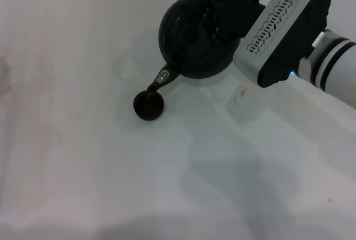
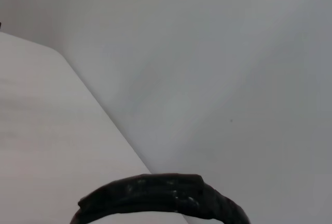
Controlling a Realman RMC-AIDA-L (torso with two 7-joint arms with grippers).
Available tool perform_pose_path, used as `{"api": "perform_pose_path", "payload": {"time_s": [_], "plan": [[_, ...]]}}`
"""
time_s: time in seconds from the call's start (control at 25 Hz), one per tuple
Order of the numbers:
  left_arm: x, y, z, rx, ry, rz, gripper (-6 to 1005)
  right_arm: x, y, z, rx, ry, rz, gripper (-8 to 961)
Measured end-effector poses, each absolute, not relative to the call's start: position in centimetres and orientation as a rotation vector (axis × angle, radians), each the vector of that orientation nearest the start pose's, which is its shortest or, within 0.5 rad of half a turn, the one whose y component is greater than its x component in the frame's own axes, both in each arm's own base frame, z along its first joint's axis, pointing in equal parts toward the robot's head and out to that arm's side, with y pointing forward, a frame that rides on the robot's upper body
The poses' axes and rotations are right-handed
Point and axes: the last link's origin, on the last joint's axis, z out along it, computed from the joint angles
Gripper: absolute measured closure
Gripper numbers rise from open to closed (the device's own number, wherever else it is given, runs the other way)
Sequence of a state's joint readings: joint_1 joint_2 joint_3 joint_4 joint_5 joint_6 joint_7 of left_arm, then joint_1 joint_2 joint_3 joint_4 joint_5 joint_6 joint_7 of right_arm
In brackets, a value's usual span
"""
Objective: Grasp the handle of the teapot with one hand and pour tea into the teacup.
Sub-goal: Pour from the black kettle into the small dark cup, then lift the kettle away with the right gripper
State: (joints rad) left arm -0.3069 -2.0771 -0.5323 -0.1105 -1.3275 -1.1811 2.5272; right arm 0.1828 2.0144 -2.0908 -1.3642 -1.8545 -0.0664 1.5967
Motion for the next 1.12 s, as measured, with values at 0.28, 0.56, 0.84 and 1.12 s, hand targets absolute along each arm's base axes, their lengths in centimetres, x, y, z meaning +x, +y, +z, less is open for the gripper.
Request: {"api": "perform_pose_path", "payload": {"time_s": [0.28,0.56,0.84,1.12], "plan": [[-39.33,27.40,0.28,-1.217,-1.053,-0.917,386,16.48,33.08,-6.38,-2.195,-0.114,0.188,817],[-39.24,27.42,0.19,-1.209,-1.059,-0.926,386,16.53,33.08,-6.38,-2.192,-0.132,0.177,816],[-39.18,27.43,0.13,-1.206,-1.064,-0.932,387,16.16,32.76,-6.72,-2.161,-0.184,0.162,818],[-39.21,27.41,0.14,-1.202,-1.070,-0.938,387,16.22,32.67,-6.82,-2.156,-0.191,0.157,821]]}}
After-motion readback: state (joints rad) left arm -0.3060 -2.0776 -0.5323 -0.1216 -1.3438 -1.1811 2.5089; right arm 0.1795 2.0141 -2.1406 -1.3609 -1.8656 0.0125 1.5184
